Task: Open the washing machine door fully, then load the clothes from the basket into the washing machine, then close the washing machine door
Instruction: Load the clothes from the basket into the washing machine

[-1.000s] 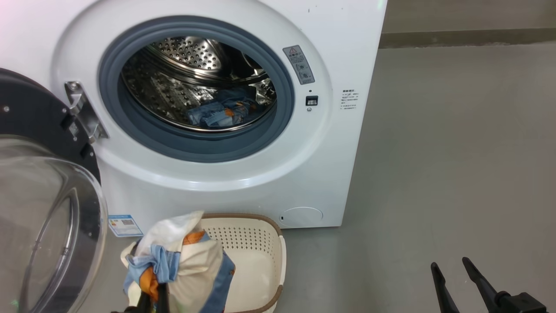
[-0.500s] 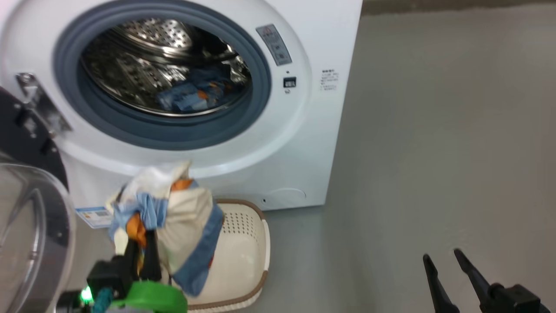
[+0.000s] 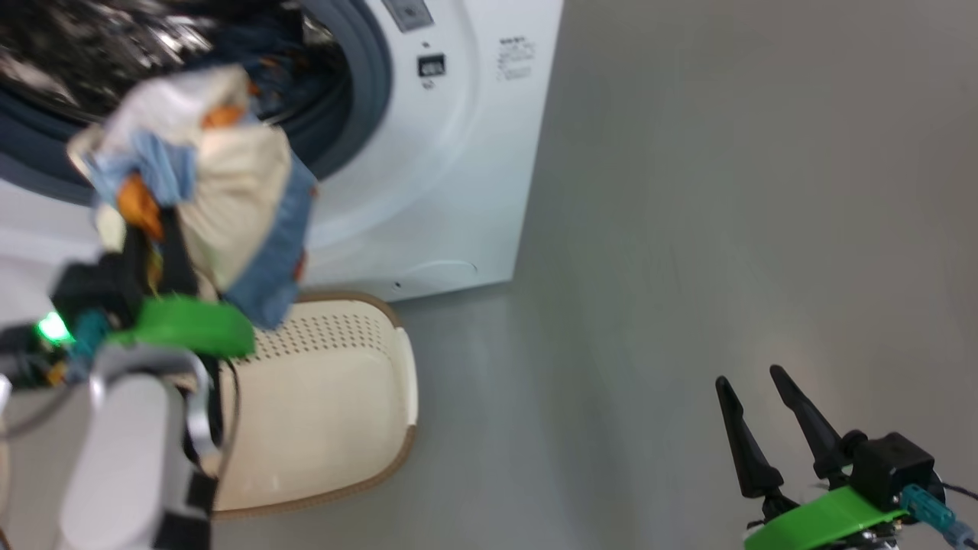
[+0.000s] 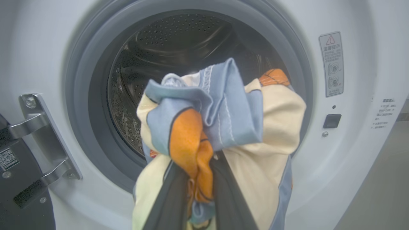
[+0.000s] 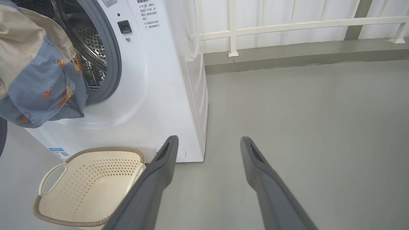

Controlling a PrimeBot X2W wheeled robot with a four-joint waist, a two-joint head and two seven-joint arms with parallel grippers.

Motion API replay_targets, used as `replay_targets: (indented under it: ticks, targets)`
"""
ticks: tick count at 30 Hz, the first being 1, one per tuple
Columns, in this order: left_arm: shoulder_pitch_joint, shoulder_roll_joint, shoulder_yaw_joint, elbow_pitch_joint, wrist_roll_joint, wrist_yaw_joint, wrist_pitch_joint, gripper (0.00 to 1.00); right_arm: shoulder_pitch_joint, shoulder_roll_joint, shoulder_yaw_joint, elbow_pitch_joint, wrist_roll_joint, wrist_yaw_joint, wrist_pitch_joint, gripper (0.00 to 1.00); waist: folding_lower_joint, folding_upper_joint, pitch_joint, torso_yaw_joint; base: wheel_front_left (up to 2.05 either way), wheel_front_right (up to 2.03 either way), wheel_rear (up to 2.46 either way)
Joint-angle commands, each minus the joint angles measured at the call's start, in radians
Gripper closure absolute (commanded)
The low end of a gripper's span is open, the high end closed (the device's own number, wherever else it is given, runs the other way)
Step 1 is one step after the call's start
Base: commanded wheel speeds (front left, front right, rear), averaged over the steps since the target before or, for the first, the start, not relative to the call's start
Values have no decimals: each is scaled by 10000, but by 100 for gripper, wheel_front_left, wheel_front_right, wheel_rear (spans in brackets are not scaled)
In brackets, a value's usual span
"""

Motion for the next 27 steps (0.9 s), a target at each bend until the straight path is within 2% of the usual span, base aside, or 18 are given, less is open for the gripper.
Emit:
replay_targets:
  ticks: [1,11,21,27]
  targets:
    - [-736,430,412,76,138,90,-65,100,-311,-161,292,-154,167,16,-76,0,0,-1,917,-801,0,0,0]
    - [-3862,1501,665,2802,576,290,-65,100,-667,-220,892,66,569,16,-76,0,0,-1,2122,-1726,0,0,0]
    - [-6472,2090,322,5230,1063,551,-51,100,-858,-421,1337,148,920,16,-76,0,0,-1,3314,-2247,0,0,0]
    - [-7893,2445,38,5974,1359,568,29,100,-933,-445,1432,209,1133,16,-76,0,0,-1,3886,-2457,0,0,0]
